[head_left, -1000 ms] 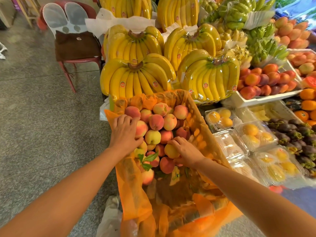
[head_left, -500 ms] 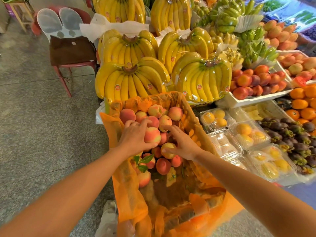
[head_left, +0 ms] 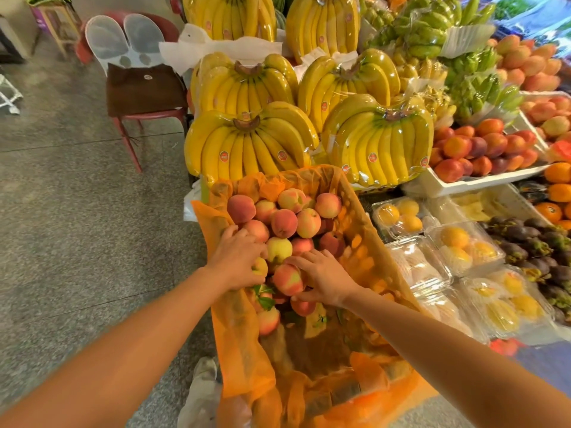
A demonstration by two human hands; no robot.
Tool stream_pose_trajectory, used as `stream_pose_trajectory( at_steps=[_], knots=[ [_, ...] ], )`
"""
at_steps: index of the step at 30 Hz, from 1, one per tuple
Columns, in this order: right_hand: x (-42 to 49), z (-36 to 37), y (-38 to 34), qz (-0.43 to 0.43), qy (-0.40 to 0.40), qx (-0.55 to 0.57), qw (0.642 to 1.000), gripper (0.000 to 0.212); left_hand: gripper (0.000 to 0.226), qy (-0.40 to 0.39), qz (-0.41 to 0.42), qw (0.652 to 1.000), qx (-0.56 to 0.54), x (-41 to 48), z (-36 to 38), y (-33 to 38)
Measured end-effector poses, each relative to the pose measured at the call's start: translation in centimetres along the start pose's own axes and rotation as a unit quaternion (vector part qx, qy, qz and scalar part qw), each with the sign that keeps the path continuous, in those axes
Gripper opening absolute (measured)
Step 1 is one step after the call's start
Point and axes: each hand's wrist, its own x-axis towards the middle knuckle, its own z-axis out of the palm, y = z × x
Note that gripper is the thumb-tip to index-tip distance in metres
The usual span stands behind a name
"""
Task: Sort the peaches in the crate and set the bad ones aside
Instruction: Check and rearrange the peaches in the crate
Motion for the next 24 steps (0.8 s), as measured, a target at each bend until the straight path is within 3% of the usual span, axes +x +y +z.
stream_pose_trajectory(
  at_steps=[13,18,24],
  knots=[
    [0.4,1.9,0.1,0.001,0.002,-0.036,0.999,0.067,0.047,-0.017,-0.032,0.999,-0.002,0.4,0.1,0.3],
    [0.5,1.4,0.1,0.013,-0.009,-0.004,1.000,0.072,0.048,-0.014,-0.030,0.999,0.005,0.4,0.0,0.4],
    [0.2,-0.3,0.0,0.040,0.008,0.054,0.998,0.064,0.042,0.016,-0.030,0.999,-0.004,0.2,0.2,0.3]
  ],
)
